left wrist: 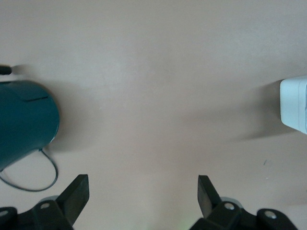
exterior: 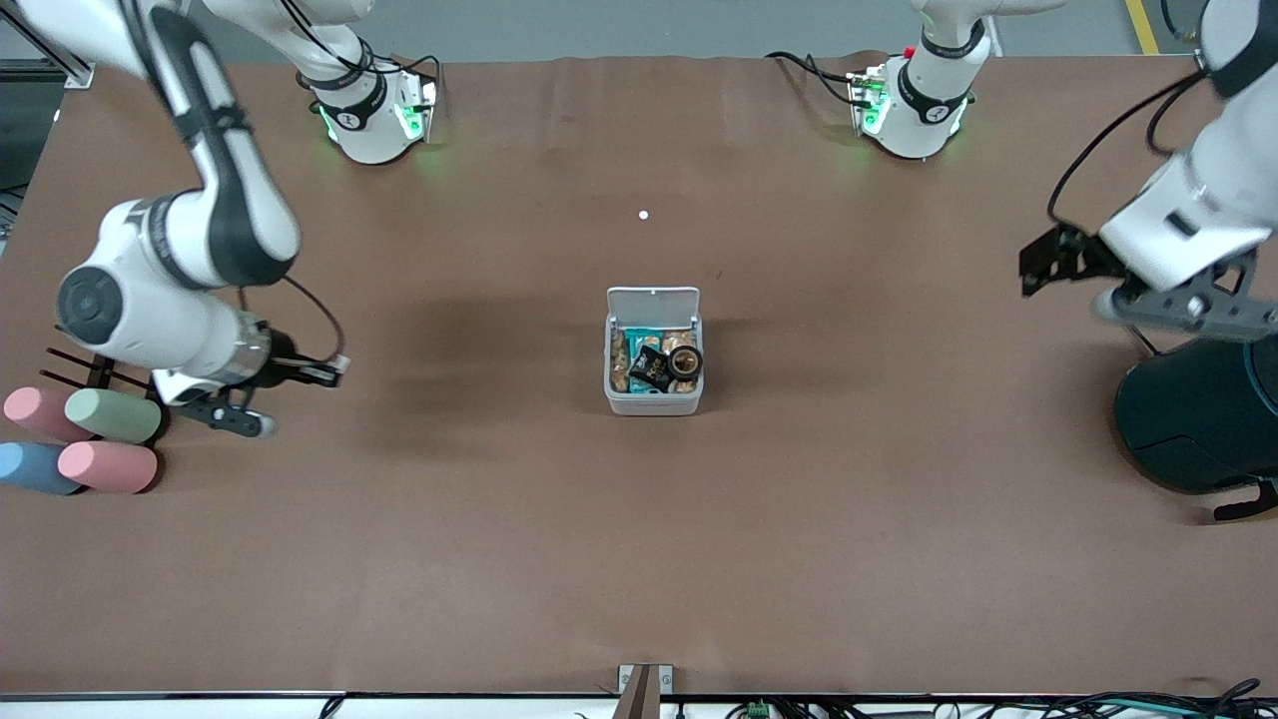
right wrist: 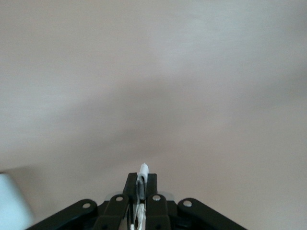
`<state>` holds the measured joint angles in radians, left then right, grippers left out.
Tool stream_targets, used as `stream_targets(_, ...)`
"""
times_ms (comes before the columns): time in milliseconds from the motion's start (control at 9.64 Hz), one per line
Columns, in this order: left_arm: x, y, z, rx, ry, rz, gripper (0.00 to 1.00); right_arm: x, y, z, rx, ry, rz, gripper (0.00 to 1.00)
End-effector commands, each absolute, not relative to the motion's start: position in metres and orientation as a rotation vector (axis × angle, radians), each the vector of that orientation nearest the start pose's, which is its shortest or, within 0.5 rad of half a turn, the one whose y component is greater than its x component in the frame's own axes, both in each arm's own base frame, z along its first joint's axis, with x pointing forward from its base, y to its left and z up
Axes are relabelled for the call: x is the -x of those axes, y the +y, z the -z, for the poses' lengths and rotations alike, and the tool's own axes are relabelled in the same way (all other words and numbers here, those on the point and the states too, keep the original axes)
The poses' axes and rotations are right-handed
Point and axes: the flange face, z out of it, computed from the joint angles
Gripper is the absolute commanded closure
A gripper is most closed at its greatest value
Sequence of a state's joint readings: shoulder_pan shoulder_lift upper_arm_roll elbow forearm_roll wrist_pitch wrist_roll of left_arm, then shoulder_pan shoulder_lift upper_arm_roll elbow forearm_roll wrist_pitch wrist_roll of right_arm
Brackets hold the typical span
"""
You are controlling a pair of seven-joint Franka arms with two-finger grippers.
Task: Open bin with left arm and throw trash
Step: 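Drop the white twist tie into the bin with the right gripper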
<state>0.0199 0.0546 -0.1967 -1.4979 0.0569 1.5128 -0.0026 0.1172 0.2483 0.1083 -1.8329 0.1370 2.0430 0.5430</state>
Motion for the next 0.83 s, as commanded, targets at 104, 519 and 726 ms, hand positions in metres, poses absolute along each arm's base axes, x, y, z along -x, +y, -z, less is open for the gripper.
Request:
stream_targets(104,-0.531,-0.081,-0.62,3.077,0.243,0.026,0.0,-0.604,0.312,-0.413,2.835,0.77,-0.068,0.97)
stream_targets(519,-0.523,-0.082,-0.65,3.095,0.236,0.145,0.0,-0.557,0.467,-0.353,2.82,0.697,-0.004,0.97)
stream_targets(726,-0.517,-0.069,-0.643,3.126,0.17,0.032,0.0,-0.544,0.485,-0.339,2.841,0.663,-0.026,0.93)
